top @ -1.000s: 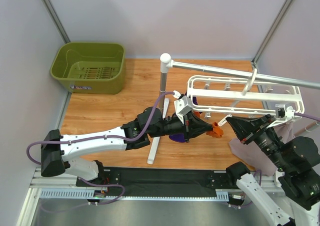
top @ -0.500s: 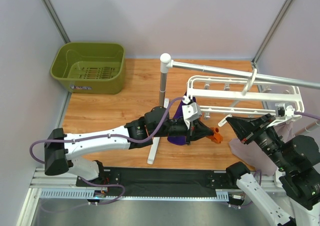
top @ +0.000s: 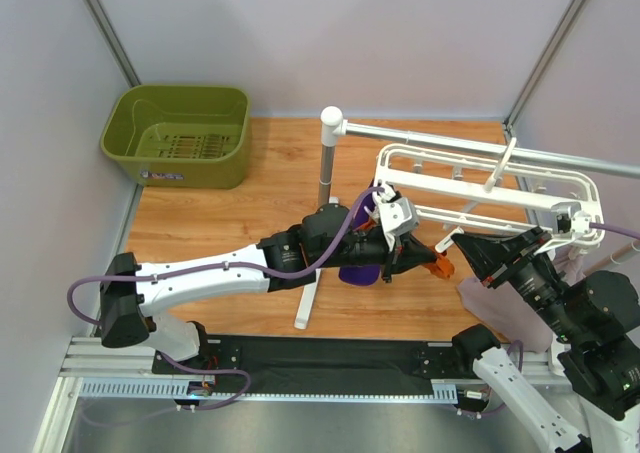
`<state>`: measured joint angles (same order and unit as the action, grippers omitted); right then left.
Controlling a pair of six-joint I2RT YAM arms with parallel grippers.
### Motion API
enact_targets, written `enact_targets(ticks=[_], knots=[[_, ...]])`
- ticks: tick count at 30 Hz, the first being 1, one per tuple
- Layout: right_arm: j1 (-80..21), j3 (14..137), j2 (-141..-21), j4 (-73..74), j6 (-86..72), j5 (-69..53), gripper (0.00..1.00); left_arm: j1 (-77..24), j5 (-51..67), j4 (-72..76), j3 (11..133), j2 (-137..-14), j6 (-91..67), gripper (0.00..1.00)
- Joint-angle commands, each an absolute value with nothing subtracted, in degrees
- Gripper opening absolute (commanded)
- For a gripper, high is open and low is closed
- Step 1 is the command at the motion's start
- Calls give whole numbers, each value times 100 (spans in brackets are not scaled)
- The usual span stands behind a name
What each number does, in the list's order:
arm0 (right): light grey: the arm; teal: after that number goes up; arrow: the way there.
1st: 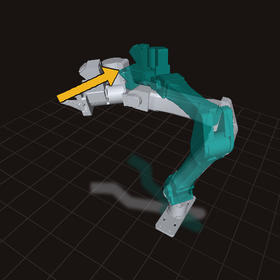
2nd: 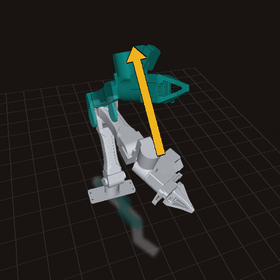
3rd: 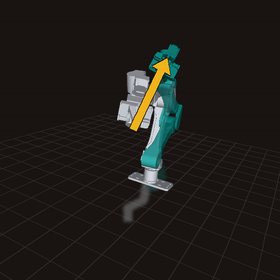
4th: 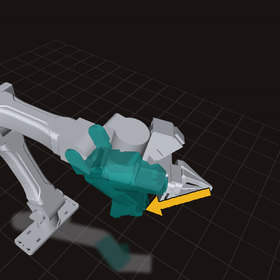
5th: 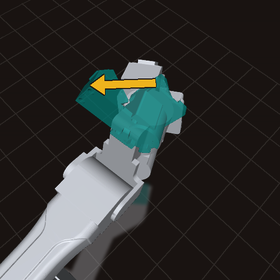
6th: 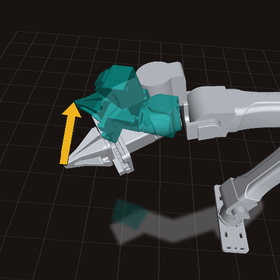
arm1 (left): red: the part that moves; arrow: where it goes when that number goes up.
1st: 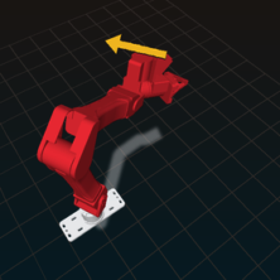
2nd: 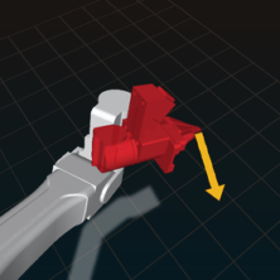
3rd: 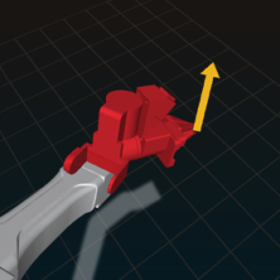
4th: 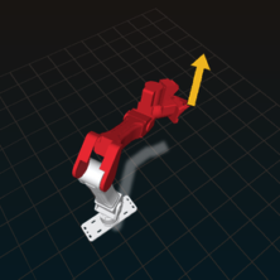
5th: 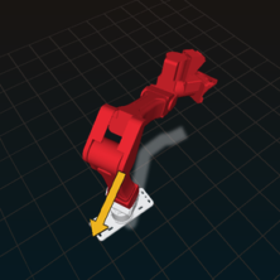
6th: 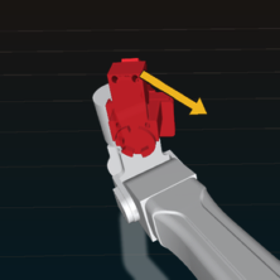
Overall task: Clip the socks to the hanger
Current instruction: Clamp the sock onto the hanger.
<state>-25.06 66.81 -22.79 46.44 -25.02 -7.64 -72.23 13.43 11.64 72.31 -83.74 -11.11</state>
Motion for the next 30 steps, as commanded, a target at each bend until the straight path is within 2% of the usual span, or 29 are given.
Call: enact_targets(ticks=[1, 12, 19, 30], knots=[[-2522, 6618, -2312, 5186, -2522, -1072, 0, -7189, 1283, 1213, 7620, -8376, -932, 0], [-2522, 6574, -2268, 5212, -2531, -1090, 0, -7093, 950, 1291, 7445, -8253, -1010, 0], [-2522, 6522, -2267, 5194, -2531, -1099, 0, -7093, 370, 2170, 6856, -8033, -1485, 0], [-2514, 6425, -2267, 5142, -2522, -1116, 0, -7084, 465, 2435, 7004, -8147, -1749, 0]])
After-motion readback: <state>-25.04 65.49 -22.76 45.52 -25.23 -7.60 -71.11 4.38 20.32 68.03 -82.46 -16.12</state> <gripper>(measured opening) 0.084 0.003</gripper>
